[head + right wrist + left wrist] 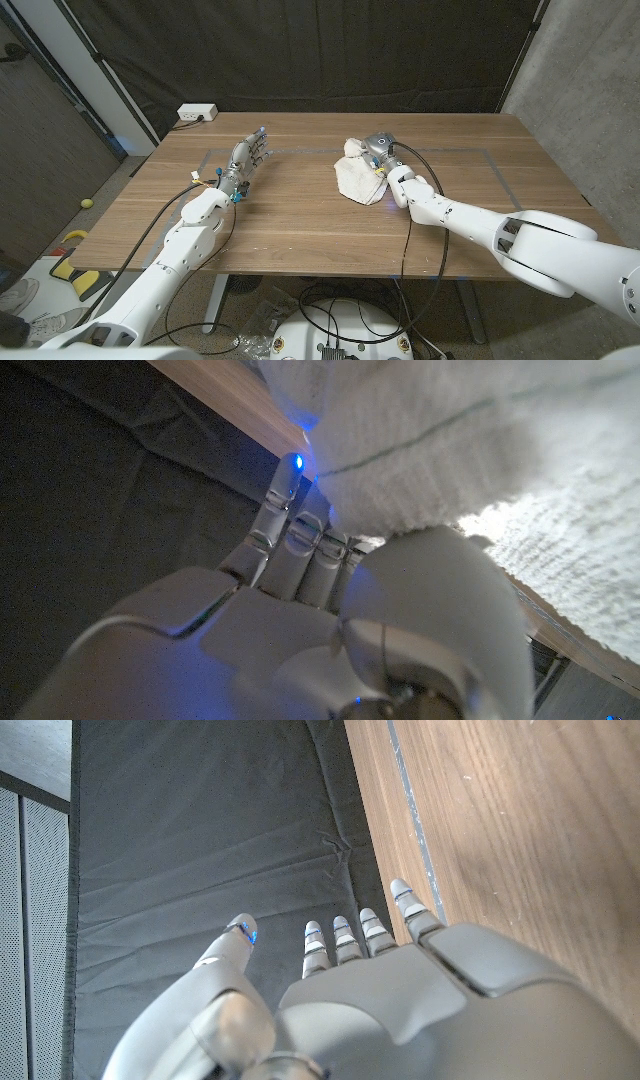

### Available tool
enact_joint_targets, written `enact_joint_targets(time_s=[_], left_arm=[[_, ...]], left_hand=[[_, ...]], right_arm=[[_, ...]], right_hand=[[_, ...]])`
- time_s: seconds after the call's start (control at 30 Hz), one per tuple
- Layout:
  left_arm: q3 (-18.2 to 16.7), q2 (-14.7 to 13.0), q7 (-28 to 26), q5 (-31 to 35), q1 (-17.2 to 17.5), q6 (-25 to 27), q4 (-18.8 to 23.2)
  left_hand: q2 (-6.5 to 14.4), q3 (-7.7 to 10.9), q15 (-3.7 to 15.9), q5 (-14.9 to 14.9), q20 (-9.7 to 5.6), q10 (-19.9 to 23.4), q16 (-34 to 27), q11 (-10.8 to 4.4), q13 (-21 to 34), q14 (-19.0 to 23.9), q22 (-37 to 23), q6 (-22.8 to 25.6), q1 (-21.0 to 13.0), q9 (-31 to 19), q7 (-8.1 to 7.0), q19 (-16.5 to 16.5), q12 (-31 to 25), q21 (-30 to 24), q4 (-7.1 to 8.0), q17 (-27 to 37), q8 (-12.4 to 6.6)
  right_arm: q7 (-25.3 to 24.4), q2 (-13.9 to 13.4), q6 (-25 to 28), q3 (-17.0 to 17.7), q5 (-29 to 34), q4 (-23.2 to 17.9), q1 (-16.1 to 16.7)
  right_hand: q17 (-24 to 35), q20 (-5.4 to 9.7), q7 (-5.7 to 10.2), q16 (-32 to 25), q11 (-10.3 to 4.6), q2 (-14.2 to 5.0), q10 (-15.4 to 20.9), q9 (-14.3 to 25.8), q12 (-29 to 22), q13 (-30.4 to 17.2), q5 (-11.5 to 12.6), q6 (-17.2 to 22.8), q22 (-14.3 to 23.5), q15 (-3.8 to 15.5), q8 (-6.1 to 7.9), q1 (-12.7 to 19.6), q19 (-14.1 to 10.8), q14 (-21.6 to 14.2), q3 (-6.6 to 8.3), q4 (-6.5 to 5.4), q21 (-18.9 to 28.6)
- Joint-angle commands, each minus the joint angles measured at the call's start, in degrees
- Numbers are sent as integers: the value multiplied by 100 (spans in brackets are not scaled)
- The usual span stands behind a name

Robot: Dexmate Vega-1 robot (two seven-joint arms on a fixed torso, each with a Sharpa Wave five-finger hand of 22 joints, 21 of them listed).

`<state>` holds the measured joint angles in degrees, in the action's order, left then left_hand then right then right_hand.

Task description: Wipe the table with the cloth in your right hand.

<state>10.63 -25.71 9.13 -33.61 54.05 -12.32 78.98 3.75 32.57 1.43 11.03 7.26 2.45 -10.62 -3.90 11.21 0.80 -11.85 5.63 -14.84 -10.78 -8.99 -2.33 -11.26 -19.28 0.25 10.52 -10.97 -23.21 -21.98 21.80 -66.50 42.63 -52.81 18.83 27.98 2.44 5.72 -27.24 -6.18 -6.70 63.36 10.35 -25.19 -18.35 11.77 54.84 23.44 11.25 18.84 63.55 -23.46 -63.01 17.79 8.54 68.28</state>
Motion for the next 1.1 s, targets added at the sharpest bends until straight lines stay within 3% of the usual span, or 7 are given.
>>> enact_joint_targets(time_s=[0.03,0.4,1.1], left_arm=[[26,5,-11,16,-18,13,5],[31,7,-44,32,-8,8,19],[26,17,-36,17,-5,-16,-5]], left_hand=[[0,-23,26,24,33,-11,-25,10,3,-25,-17,-23,0,-13,17,23,-53,15,-21,18,-32],[0,-28,20,25,34,-12,-24,-2,2,-28,-17,-19,8,-13,19,24,-53,15,-16,18,-33],[3,-36,22,26,28,4,-25,17,2,-30,-17,-40,22,-13,12,18,-61,11,-8,18,-25]], right_arm=[[356,-130,804,177,-64,-127,-5],[461,-138,967,192,-216,-61,-8],[-246,-161,-683,-134,9,-951,173]], right_hand=[[26,770,151,9,3,30,140,43,-14,-16,35,828,-5,212,-5,50,32,-9,14,25,63],[57,768,158,35,11,38,141,43,-3,-40,44,852,-49,213,-42,62,70,9,12,23,110],[110,772,164,82,29,51,146,47,18,-83,59,881,-141,209,-110,62,126,35,5,8,191]])
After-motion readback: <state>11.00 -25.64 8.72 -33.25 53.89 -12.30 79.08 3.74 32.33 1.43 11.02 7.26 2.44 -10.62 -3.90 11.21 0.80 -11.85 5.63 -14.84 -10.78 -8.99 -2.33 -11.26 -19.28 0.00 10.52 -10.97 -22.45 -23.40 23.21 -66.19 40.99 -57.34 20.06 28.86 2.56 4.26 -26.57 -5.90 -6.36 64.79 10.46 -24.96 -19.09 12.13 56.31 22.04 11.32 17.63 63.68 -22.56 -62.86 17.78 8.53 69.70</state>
